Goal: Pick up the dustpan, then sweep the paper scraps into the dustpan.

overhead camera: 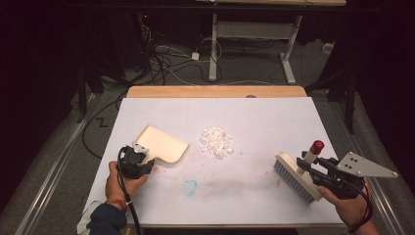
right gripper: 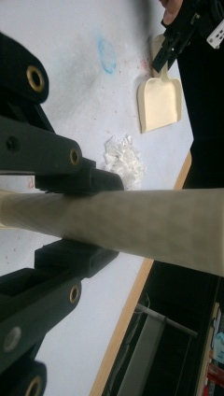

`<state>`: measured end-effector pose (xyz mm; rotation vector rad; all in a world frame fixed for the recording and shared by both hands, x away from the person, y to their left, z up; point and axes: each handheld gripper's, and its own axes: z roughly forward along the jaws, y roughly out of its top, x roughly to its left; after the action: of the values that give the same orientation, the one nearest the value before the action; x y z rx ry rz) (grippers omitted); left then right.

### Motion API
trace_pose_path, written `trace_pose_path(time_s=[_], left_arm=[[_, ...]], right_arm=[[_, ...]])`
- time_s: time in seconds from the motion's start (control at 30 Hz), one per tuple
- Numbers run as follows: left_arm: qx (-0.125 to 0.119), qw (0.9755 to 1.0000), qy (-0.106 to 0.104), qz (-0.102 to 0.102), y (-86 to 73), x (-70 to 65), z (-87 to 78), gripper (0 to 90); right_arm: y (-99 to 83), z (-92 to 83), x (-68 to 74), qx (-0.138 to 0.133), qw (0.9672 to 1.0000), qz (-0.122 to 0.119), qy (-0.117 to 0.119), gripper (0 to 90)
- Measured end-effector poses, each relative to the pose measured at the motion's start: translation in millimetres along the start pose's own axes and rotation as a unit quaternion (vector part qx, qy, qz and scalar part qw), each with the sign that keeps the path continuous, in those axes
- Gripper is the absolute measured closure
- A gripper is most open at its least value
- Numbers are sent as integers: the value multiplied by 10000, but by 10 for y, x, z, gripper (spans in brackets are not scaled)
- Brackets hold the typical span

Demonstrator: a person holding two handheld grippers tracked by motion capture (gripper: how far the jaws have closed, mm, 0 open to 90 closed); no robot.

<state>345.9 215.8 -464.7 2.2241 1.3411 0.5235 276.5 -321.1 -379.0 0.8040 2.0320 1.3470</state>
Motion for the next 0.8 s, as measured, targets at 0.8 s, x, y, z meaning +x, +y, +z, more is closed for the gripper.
trace_pose_path(time_s=[0.8], left_arm=[[392, 9905, -442, 1244, 42, 58, -344, 638]], right_arm=[[83, 193, -158, -109, 9996, 89, -258, 704]])
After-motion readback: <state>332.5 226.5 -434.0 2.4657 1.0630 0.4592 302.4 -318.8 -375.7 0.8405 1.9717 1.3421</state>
